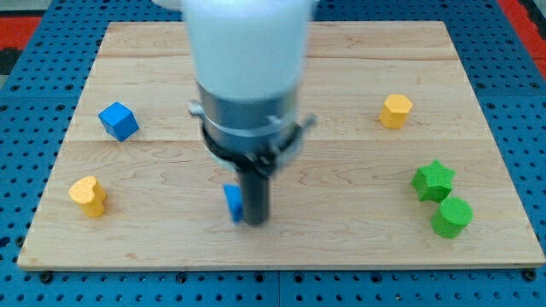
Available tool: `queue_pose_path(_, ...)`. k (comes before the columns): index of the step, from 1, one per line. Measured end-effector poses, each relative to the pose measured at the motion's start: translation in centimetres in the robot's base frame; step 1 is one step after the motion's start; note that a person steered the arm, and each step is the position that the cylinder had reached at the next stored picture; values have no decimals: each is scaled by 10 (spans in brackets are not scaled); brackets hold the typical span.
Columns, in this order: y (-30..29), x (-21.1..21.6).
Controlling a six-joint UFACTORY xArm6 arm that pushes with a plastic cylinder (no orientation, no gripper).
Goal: Move your arm towards bottom left
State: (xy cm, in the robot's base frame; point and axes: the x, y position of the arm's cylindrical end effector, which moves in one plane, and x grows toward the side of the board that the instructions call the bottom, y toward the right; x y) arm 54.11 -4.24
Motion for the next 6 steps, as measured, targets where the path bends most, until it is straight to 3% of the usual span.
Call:
queue_pose_path(1, -79, -49)
queue_pose_path(2, -121, -84)
queue_pose_path(3, -127, -42)
queue_pose_path(4, -135, 57)
queue_pose_path(5, -211, 64)
queue_pose_path(6, -238, 3)
